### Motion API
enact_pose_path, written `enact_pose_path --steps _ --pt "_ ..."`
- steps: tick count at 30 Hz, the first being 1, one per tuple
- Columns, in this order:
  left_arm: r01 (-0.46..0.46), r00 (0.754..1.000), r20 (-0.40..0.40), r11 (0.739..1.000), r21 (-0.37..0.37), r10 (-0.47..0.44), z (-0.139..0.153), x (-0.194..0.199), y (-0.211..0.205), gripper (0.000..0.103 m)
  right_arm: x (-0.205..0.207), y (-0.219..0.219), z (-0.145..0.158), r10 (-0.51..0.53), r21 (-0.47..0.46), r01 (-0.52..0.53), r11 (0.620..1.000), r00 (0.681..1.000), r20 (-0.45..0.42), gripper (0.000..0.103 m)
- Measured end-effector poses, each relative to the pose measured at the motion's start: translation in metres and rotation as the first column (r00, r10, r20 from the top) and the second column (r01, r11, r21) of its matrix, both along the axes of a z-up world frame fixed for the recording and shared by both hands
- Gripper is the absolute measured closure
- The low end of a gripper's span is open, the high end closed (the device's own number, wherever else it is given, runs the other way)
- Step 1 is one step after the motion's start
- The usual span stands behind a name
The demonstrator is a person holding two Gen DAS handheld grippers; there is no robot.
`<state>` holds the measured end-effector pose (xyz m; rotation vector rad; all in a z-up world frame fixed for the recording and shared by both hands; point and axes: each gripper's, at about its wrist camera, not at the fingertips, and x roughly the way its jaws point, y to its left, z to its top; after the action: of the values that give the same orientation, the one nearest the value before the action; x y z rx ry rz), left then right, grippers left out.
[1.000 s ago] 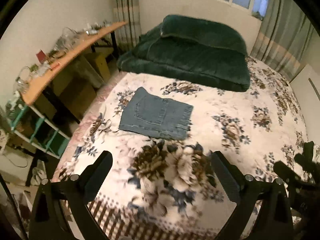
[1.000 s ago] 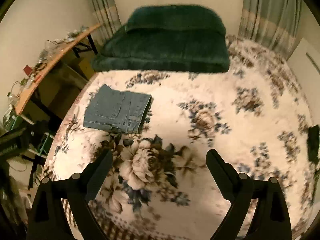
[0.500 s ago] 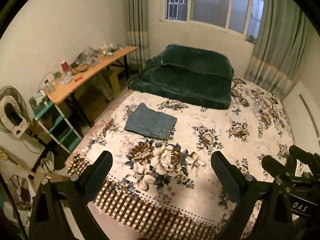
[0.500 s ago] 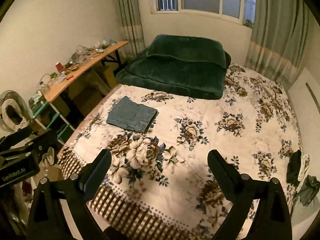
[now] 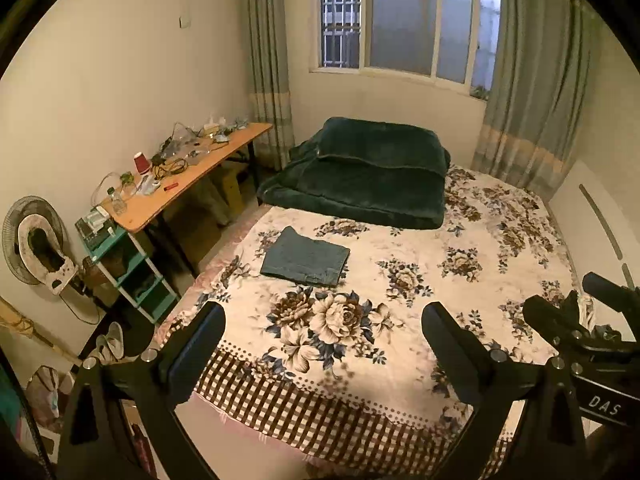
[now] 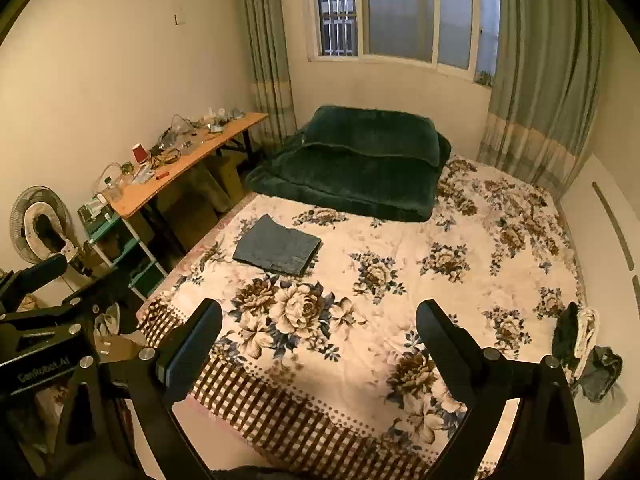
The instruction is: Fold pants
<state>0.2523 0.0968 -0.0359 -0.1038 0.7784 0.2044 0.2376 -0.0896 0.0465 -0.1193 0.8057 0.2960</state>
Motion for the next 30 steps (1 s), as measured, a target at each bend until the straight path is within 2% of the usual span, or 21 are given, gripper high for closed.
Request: enact_pose_path --steps 7,13,30 --pt "0.005 0.999 0.050 1.000 0.008 -0.006 0.022 -0.015 0.002 0.000 -0.032 0.000 0.032 -0.024 -0.014 0.024 1.000 0.999 0.044 0.003" --pt "0.021 0.998 0.056 1.000 0.022 -0.022 0.028 -0.018 0.000 0.000 -0.034 -0.002 0.045 -0.035 -0.005 0.035 0.999 0.998 0.048 0.001" --pt "0.021 0.998 0.052 1.000 0.019 -0.022 0.028 -0.019 -0.003 0.000 -0.025 -0.003 0.043 -0.026 -0.012 0.026 1.000 0.999 0.032 0.001"
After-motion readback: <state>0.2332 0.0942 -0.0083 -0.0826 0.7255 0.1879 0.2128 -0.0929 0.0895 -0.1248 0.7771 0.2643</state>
